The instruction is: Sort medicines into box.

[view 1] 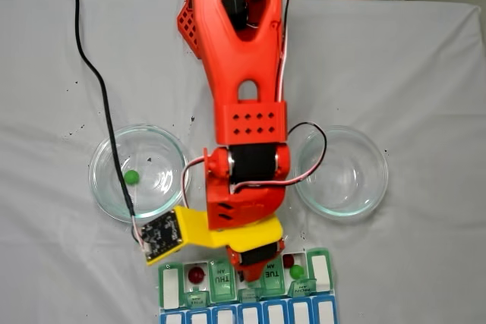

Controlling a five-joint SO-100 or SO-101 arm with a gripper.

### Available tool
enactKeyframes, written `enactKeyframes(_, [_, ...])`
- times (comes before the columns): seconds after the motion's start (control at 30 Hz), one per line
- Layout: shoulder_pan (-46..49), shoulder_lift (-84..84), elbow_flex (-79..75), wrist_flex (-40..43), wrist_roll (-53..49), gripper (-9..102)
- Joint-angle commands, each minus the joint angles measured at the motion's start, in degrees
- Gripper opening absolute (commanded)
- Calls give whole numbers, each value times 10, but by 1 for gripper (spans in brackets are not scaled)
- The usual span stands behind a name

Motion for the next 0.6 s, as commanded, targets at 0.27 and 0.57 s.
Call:
enactKeyframes(0.27, [4, 7, -50, -22, 2, 20])
enactKeyframes(0.57, [11, 30, -54, 17, -4, 26])
